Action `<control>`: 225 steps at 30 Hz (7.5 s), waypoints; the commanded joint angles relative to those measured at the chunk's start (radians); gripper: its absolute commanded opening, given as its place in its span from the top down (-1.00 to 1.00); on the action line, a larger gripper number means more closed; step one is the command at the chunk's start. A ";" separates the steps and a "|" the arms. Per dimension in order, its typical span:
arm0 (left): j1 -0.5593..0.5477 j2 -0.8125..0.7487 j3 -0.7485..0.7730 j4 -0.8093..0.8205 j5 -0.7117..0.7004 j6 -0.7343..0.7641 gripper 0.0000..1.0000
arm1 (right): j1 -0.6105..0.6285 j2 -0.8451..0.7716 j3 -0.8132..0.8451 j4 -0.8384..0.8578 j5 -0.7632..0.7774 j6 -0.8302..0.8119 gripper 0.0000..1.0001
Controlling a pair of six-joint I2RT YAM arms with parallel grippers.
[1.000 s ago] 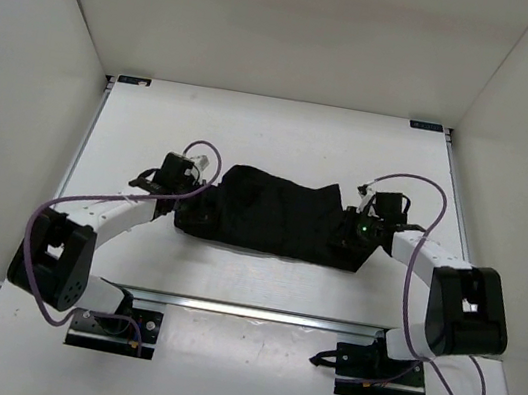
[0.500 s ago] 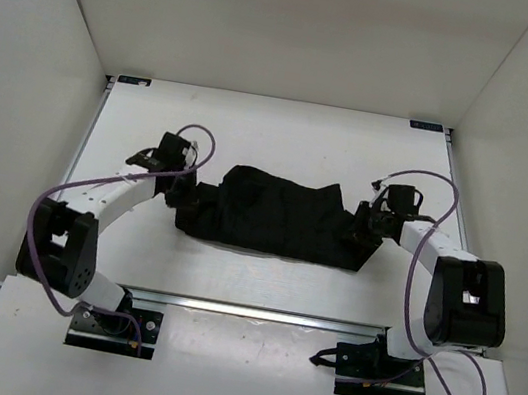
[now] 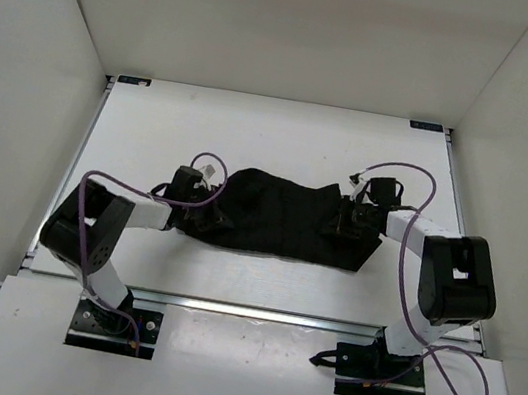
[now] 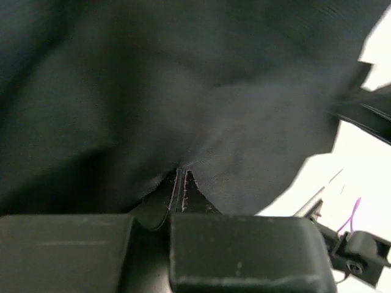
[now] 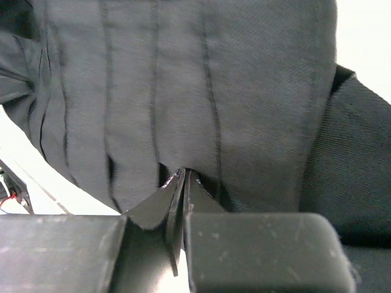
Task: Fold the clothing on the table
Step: Fold the skirt
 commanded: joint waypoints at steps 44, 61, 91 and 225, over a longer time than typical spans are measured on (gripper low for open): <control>-0.065 -0.139 0.146 -0.456 -0.523 0.339 1.00 | -0.115 -0.177 -0.115 -0.175 0.293 -0.010 -0.16; -0.119 0.062 0.224 -0.430 -0.362 0.291 1.00 | -0.112 -0.160 0.092 -0.229 0.270 -0.057 1.00; -0.027 0.197 0.333 -0.152 0.190 -0.050 1.00 | 0.361 -0.105 0.285 -0.077 0.128 0.009 0.99; -0.037 -0.450 0.192 -0.493 -0.230 0.378 -0.42 | 0.153 -0.266 0.161 -0.014 0.124 0.017 -0.99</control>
